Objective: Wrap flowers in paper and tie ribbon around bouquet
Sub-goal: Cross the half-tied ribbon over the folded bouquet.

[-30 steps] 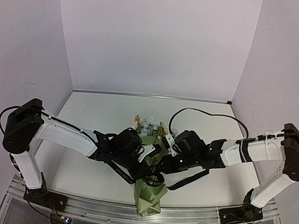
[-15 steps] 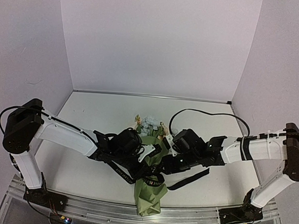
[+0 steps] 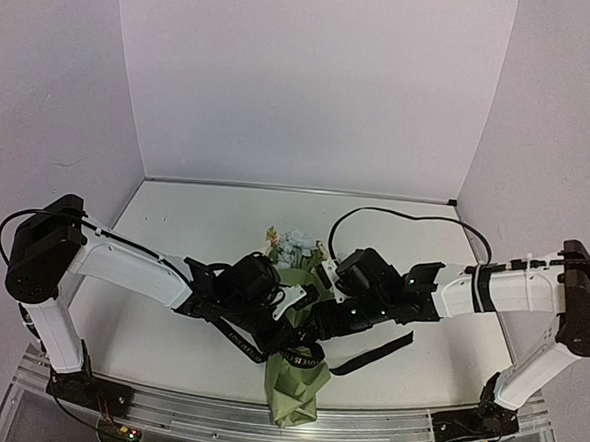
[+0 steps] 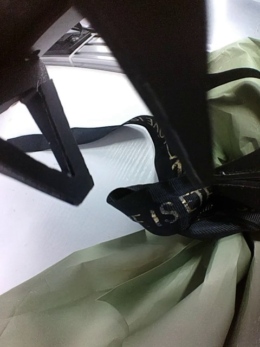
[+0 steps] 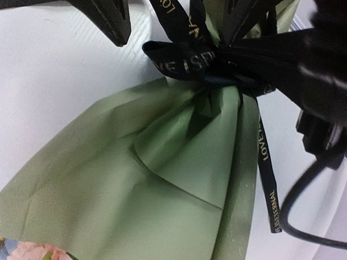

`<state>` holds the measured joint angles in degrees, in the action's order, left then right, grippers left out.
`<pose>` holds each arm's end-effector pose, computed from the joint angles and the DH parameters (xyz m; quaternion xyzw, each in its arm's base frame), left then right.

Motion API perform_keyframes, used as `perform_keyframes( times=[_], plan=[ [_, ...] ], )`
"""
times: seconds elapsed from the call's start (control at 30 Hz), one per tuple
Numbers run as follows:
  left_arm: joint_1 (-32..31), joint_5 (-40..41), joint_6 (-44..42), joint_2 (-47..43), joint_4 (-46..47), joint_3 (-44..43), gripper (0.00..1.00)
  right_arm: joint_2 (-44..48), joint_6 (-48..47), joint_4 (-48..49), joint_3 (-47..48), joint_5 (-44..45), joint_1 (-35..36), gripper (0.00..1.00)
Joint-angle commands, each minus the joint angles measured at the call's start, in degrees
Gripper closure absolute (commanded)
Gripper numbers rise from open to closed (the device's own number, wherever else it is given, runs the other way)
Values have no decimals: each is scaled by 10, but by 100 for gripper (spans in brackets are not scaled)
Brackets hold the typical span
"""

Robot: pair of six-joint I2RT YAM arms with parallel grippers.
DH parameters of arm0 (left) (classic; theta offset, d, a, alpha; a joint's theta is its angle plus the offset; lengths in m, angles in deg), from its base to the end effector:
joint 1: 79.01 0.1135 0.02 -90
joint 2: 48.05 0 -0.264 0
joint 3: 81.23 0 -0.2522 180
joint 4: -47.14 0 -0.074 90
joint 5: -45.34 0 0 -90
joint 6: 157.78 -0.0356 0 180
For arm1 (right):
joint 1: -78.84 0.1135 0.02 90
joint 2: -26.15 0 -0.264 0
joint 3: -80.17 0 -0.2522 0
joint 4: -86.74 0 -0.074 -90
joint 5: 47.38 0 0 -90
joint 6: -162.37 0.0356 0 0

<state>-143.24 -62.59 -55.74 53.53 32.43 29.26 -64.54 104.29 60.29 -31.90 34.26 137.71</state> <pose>0.1469 -0.3295 0.1596 0.4555 0.7995 -0.3386 0.1967 0.1647 0.2827 0.1972 -0.2425 0.9032 0.2954 0.1954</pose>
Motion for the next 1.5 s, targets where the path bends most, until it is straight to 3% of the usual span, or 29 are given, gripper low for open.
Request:
perform_keyframes(
  times=[0.0,0.2,0.57,0.73,1.0,1.27,1.47],
  plan=[
    [-2,-10,-3,1,7,-7,100,-23,5,4,27,9,3,40],
    [-2,-9,-2,0,7,-4,100,-33,10,6,28,7,2,46],
    [-2,-5,3,-6,26,0,100,-23,12,7,4,-14,1,87],
    [-2,-2,5,-9,28,3,100,-7,5,7,-15,-14,2,98],
    [-2,-3,10,-14,29,0,99,8,0,7,-30,-22,2,100],
    [-1,6,13,-63,35,-3,78,8,0,7,-32,-32,1,100],
    [-1,22,8,-88,35,-6,71,7,2,10,-33,-34,1,100]
  ],
)
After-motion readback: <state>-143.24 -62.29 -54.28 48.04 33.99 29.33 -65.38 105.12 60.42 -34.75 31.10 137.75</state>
